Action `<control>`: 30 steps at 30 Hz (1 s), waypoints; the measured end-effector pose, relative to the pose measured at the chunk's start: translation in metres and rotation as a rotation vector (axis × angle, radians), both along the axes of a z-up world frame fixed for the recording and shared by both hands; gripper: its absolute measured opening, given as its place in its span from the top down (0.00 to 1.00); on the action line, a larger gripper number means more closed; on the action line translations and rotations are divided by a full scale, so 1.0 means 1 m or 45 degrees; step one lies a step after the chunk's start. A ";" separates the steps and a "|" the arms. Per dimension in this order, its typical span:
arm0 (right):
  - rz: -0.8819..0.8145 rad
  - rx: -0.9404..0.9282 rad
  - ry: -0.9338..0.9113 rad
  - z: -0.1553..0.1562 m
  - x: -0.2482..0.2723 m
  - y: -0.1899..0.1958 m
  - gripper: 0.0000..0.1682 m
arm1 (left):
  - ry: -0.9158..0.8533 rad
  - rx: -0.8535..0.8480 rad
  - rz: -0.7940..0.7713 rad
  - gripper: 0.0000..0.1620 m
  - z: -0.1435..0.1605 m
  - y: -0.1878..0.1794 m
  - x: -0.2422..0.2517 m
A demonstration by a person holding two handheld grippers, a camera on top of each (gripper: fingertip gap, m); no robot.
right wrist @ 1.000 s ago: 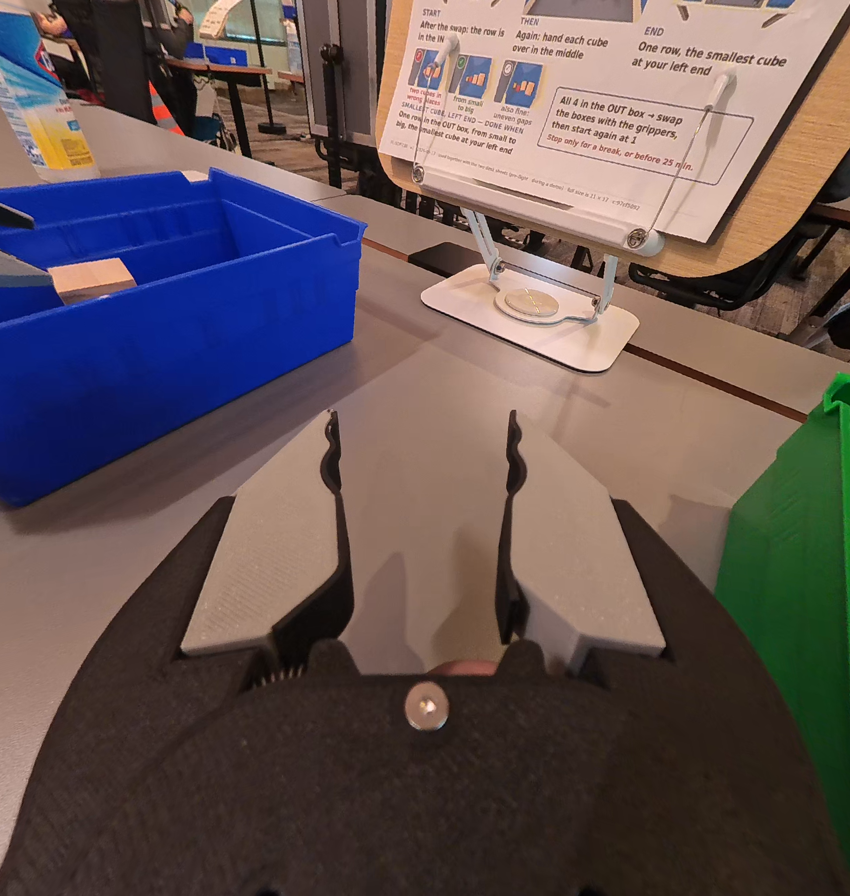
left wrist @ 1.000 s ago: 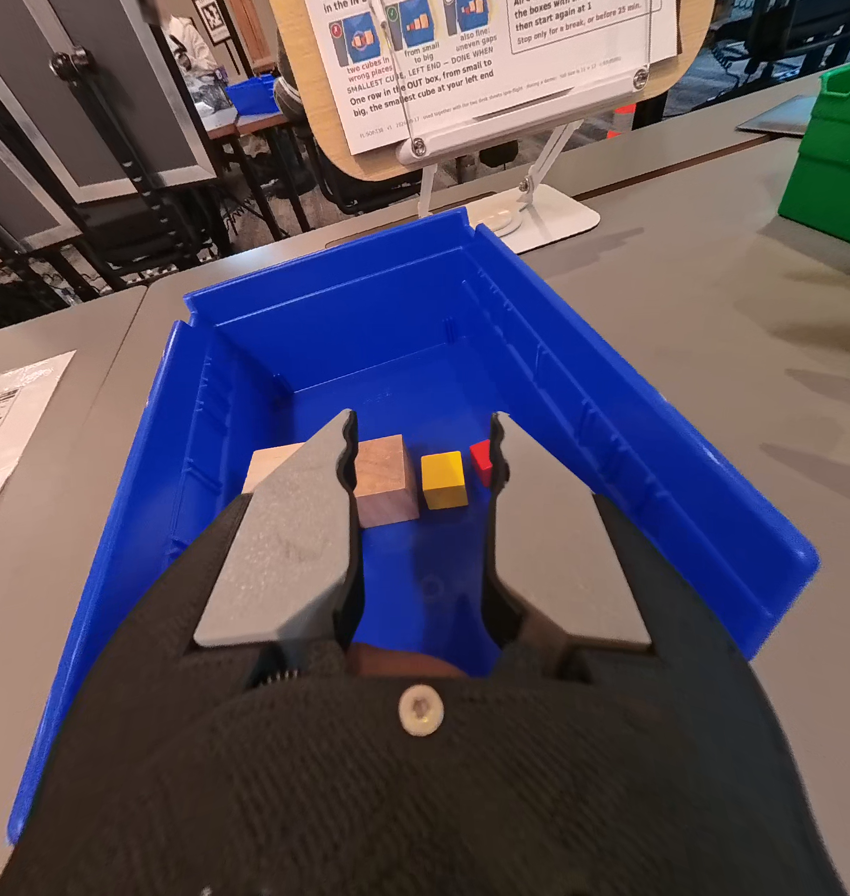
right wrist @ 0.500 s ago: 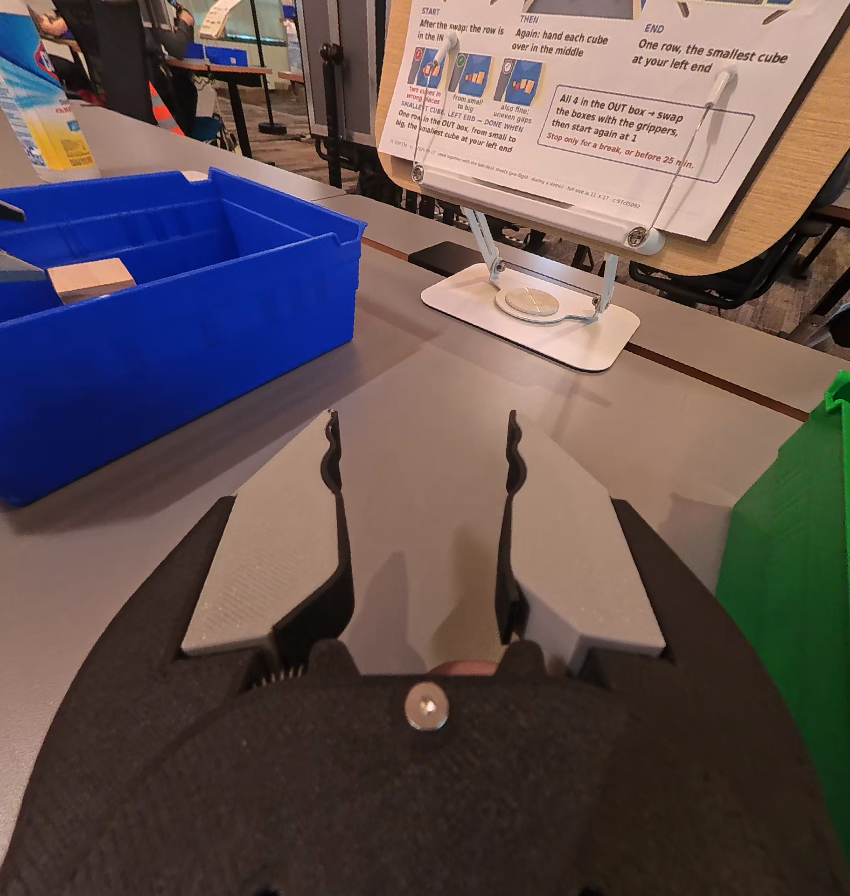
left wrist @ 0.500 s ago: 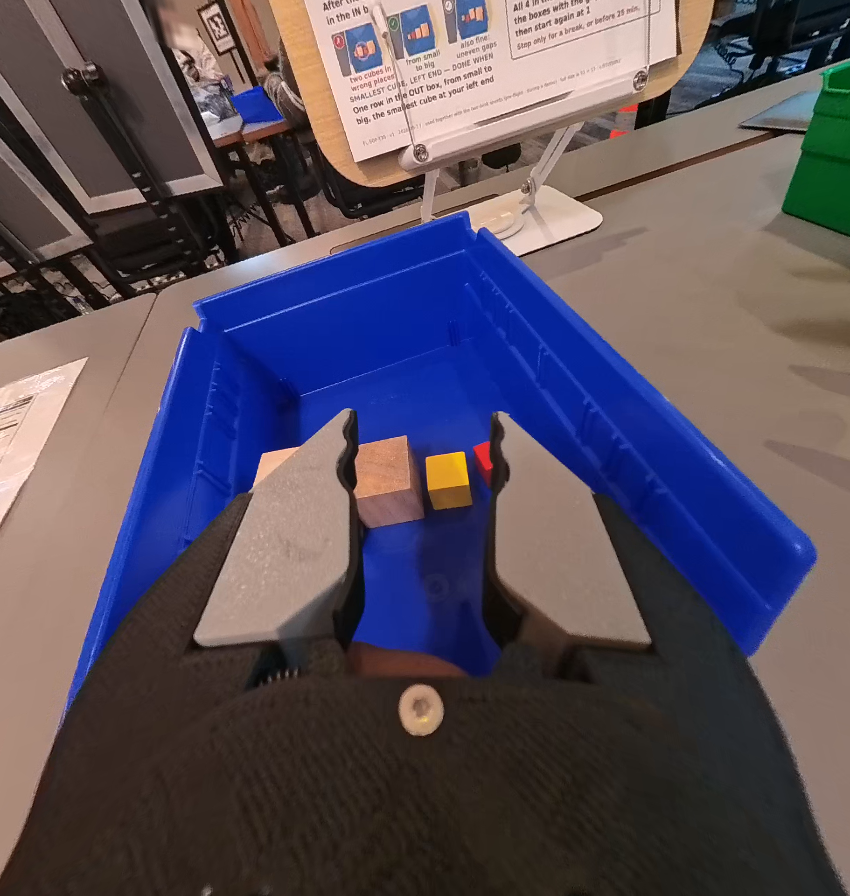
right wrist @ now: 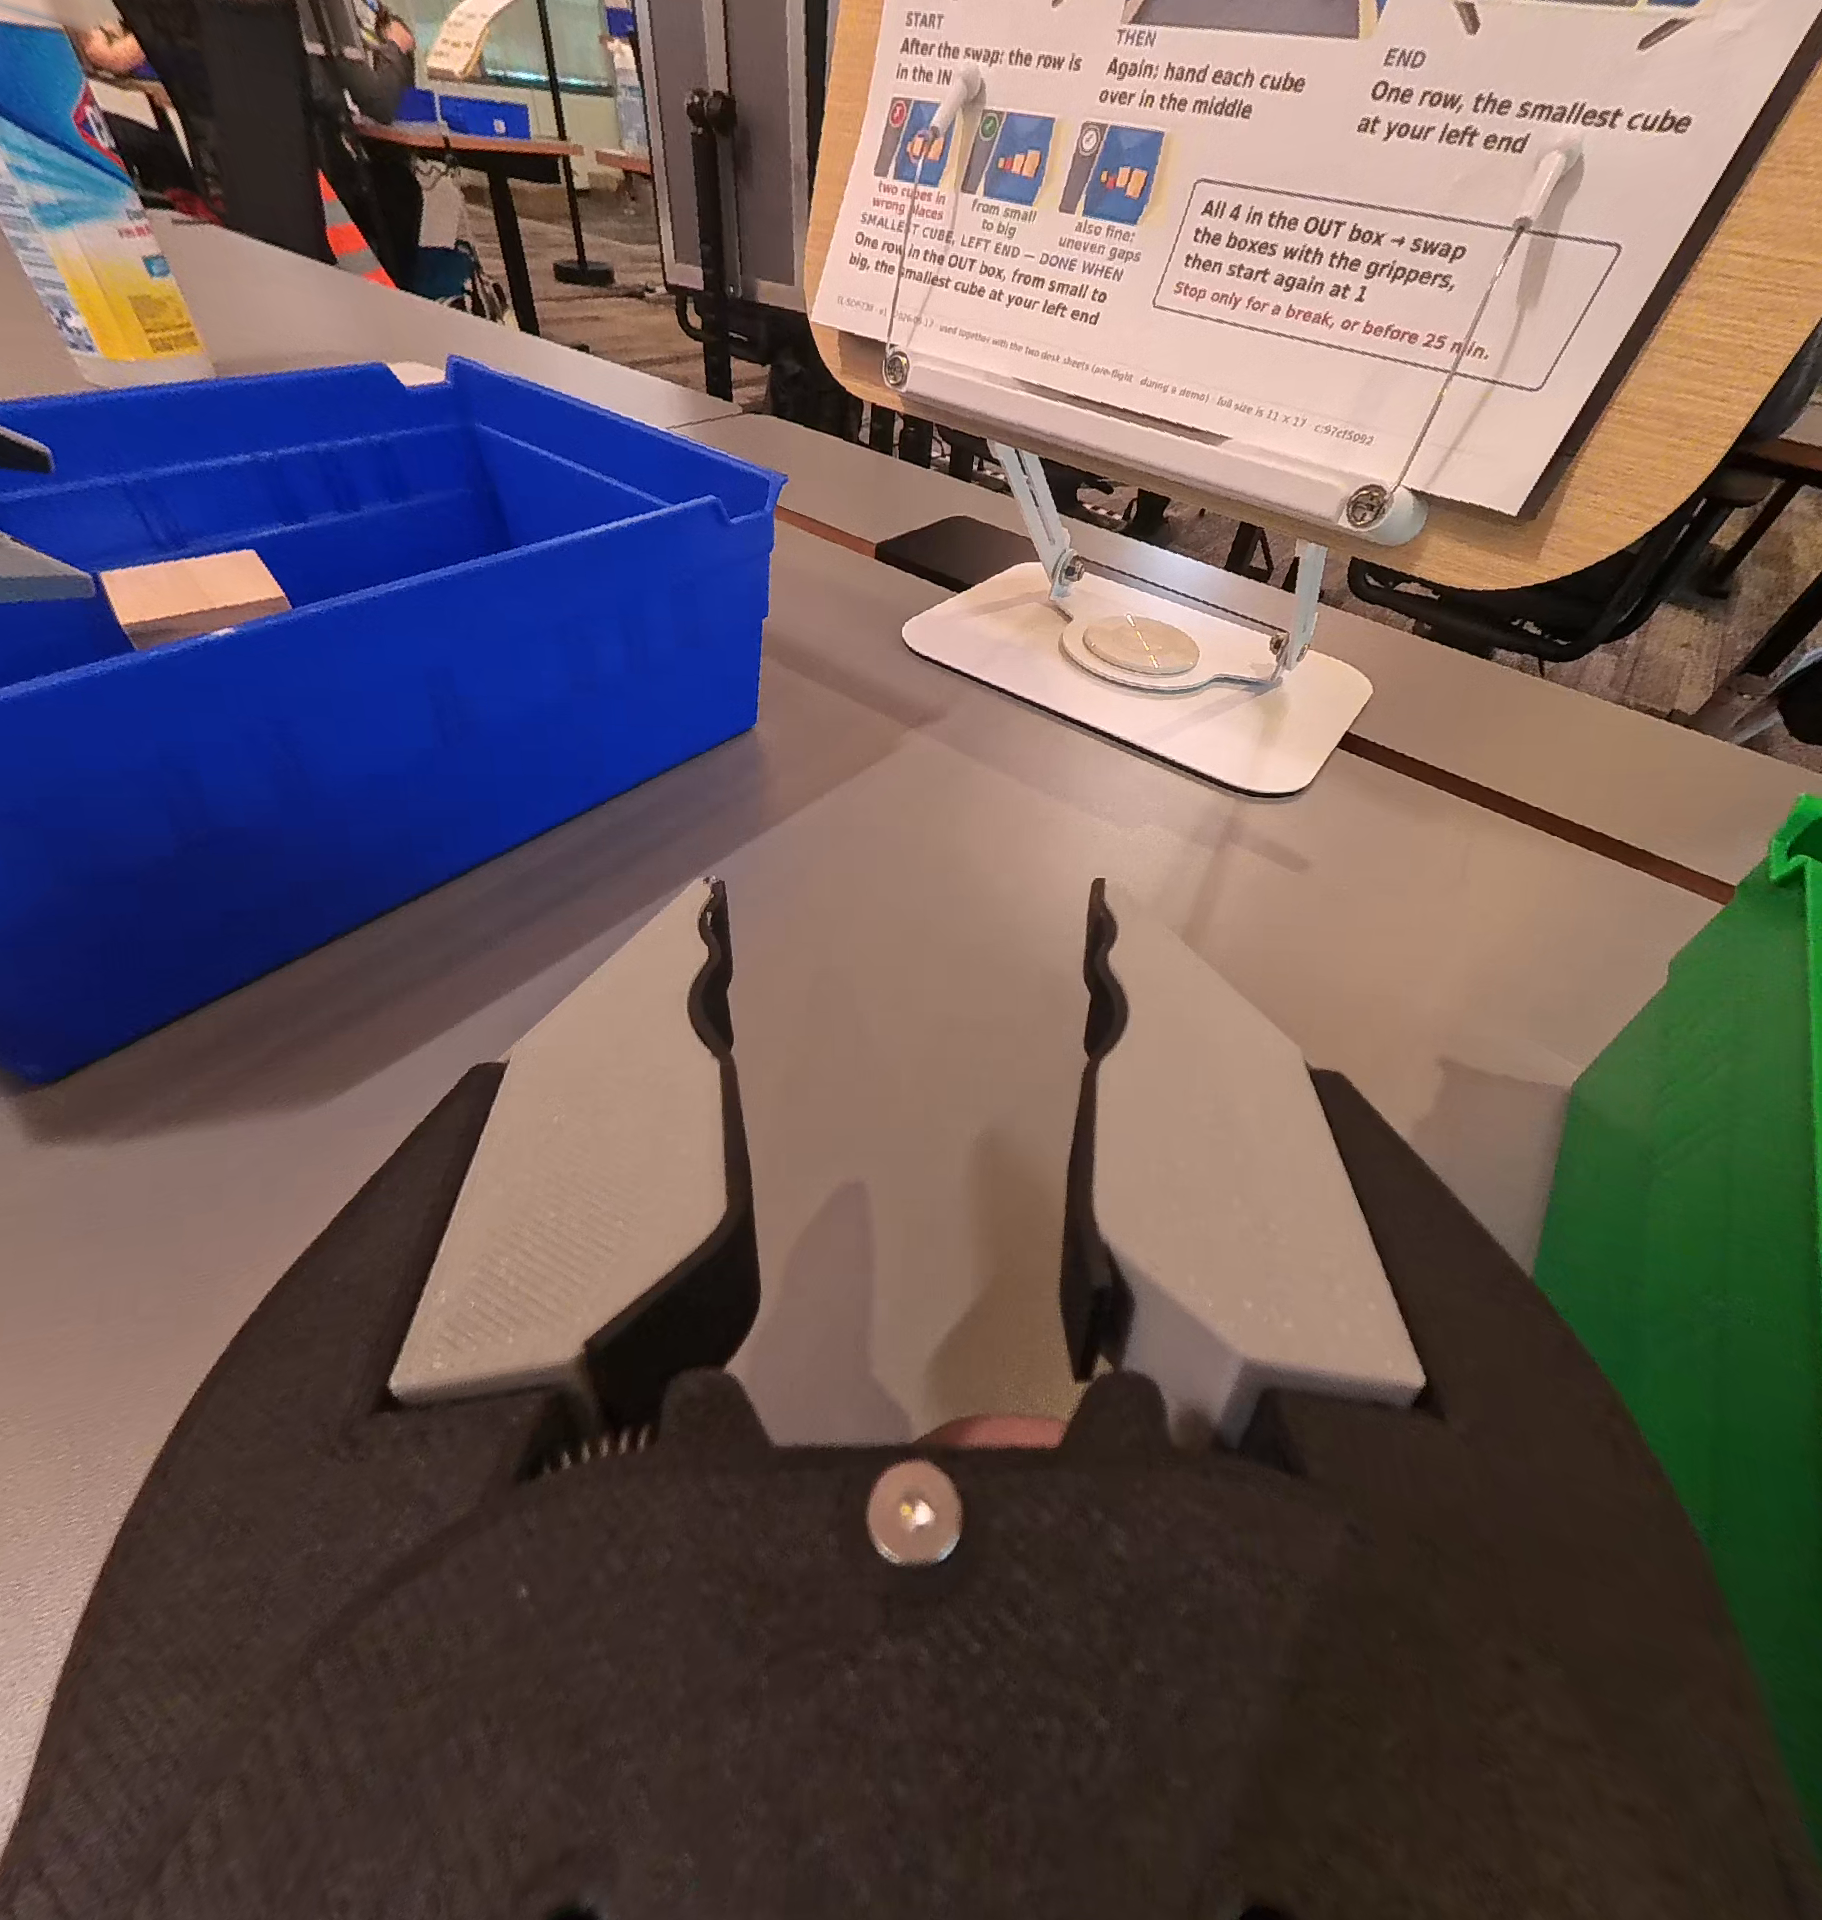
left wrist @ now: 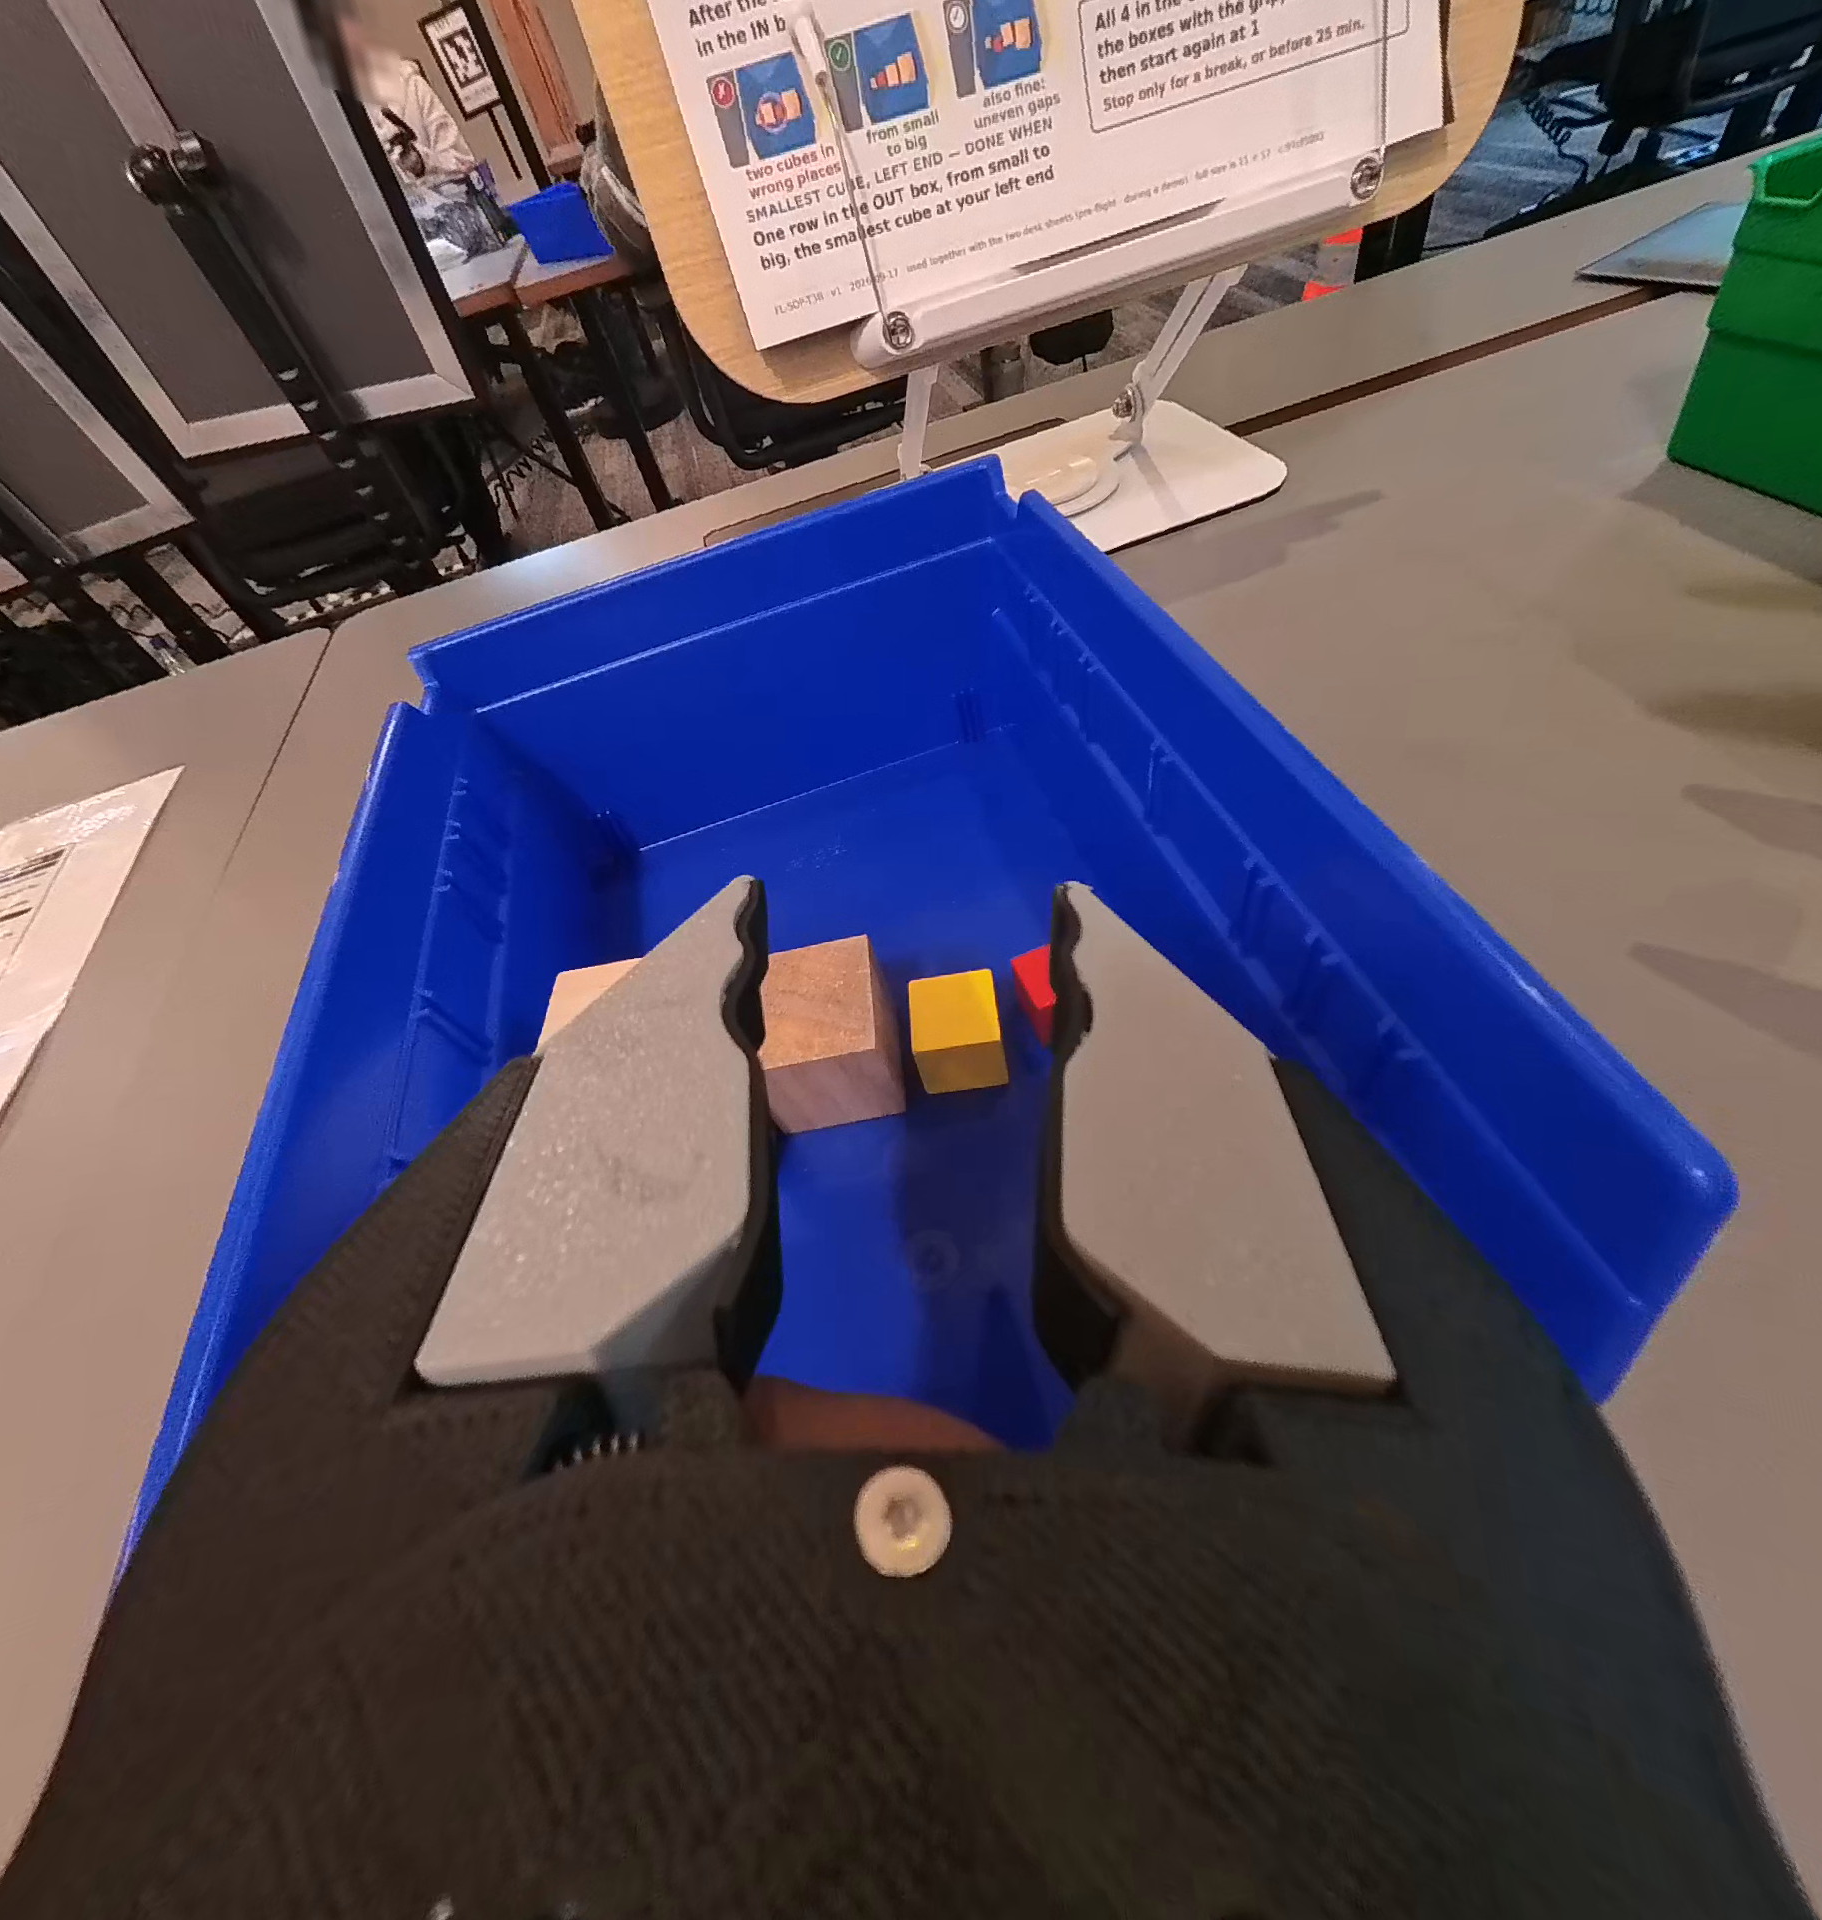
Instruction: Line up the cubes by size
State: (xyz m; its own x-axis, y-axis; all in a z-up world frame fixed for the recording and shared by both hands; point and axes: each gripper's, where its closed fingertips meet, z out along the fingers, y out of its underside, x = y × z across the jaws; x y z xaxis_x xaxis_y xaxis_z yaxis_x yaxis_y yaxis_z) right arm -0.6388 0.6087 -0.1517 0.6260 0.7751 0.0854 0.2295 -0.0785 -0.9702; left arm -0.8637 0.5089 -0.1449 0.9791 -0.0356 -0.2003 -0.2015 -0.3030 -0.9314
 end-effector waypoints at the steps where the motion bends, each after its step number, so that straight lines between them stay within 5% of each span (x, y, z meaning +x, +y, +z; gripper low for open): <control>1: 0.001 0.000 0.000 0.000 0.000 0.000 0.61 | -0.001 0.001 0.000 0.67 0.000 0.000 0.000; 30: 0.001 0.003 0.003 0.001 0.000 -0.001 0.61 | 0.015 -0.018 0.014 0.68 -0.006 0.002 -0.005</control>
State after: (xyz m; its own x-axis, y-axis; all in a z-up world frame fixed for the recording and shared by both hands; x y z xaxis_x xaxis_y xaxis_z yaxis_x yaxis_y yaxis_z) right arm -0.6384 0.6076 -0.1510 0.6257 0.7753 0.0859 0.2274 -0.0760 -0.9708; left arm -0.8688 0.5114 -0.1511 0.9770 -0.0276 -0.2115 -0.2092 -0.3183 -0.9246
